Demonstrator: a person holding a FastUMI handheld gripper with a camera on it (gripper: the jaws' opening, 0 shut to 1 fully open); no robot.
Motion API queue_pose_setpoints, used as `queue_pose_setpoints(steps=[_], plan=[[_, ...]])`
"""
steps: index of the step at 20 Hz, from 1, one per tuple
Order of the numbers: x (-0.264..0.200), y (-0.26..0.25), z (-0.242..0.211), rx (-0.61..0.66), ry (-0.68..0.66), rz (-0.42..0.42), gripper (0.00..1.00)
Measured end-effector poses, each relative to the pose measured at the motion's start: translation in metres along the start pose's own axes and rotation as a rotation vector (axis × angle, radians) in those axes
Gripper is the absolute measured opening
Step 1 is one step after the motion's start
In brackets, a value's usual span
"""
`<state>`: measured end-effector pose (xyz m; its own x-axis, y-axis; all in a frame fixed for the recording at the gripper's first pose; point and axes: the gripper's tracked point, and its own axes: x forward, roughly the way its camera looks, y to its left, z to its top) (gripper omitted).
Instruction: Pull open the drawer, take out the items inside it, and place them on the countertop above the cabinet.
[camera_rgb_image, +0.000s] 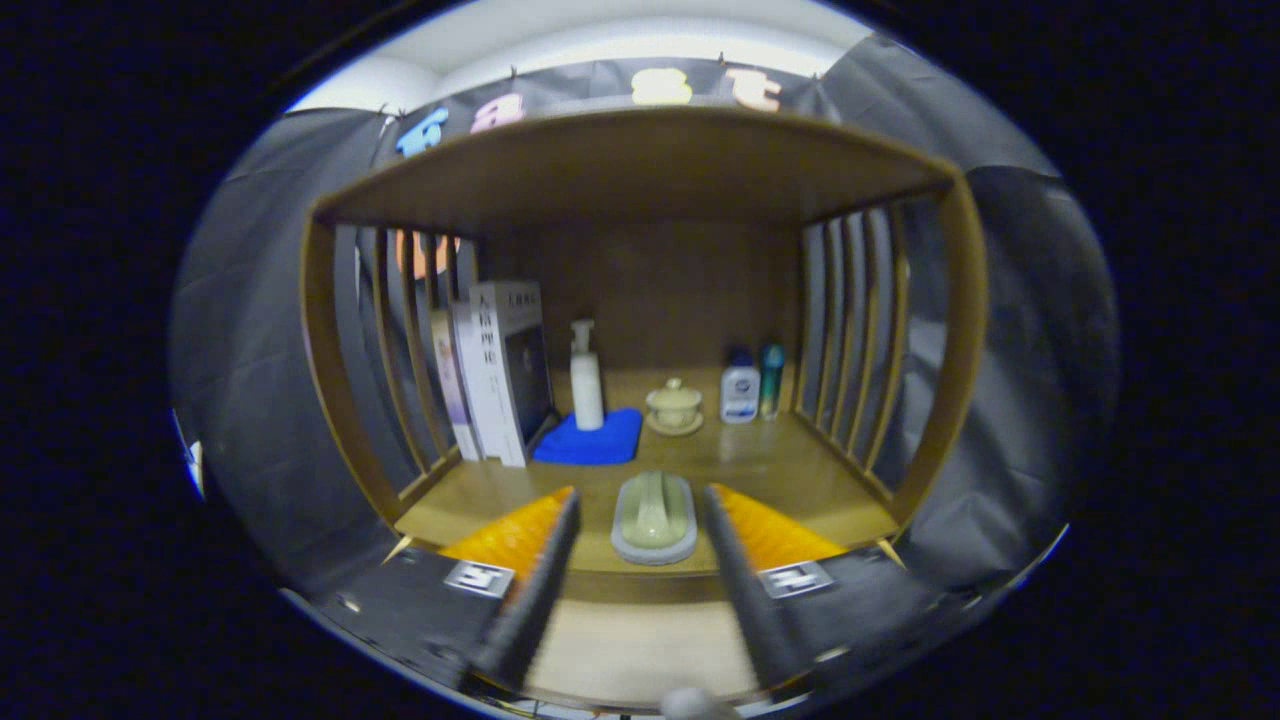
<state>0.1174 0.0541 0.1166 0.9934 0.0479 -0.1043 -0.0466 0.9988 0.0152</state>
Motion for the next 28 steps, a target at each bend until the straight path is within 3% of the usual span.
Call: queue_pose_setpoints(steps=[2, 5, 10, 19, 28], plan=[[-0.03, -0.004, 0.004, 0.008, -0.093, -0.016, 0.97], [-0.061, -0.011, -0.004, 0.021, -0.167, -0.022, 0.98], [-0.085, -0.007, -0.062, 0.032, -0.121, 0.001, 0.98], [-0.113, 0.0, -0.178, -0.069, -0.025, -0.013, 0.98], [-0.082, 0.005, -0.237, -0.069, 0.071, -0.032, 0.98]])
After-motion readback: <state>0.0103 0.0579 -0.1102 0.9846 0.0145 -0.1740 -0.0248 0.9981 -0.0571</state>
